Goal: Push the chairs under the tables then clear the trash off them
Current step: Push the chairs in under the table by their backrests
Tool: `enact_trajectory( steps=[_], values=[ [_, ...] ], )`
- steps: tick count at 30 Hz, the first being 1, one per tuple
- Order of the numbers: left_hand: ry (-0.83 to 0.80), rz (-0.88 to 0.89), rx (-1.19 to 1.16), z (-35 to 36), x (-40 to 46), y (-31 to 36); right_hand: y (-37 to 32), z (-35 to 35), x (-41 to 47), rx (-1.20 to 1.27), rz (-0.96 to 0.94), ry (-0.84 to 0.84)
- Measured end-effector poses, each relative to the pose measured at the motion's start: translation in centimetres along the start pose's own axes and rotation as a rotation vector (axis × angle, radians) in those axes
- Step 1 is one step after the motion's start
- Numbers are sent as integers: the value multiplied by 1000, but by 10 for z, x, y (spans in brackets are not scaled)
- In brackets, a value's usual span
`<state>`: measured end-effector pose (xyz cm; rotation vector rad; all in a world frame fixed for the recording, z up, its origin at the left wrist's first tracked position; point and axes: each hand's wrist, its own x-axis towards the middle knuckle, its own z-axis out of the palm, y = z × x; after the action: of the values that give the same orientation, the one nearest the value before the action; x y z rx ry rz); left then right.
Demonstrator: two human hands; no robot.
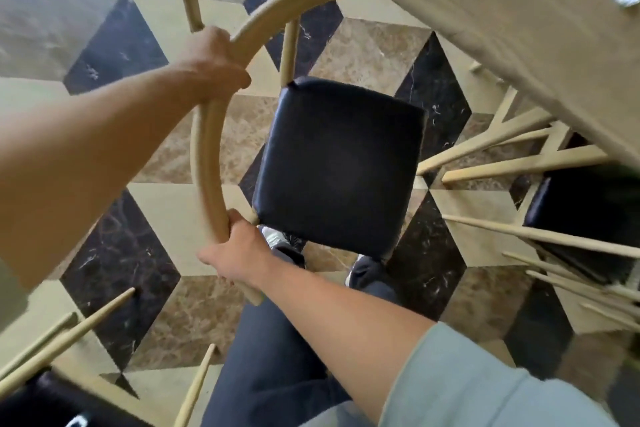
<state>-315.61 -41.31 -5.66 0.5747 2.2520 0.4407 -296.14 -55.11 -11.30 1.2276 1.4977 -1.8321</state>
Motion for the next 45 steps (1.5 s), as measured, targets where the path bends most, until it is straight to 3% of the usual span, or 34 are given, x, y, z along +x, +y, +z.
enact_trajectory(
  steps=[4,7,12,16,23,31,45],
  values=[
    [29,-101,10,-7,3,-51,0,-30,-11,-216,-18,-51],
    [76,-204,-104,2,2,-51,8,-79,-24,-453,-47,-32],
    [90,-252,-358,48,-20,-17,29,-191,-46,-894,-91,148],
    [-25,-306,-562,89,-35,21,44,-274,-61,-1064,-74,263],
    [-77,-306,-647,174,-60,69,85,-388,-94,-1203,-72,295],
    [-135,-277,-617,237,-94,106,123,-458,-119,-1287,-67,322],
    [-278,-259,-355,271,-133,133,159,-482,-159,-1223,25,265]
  ],
)
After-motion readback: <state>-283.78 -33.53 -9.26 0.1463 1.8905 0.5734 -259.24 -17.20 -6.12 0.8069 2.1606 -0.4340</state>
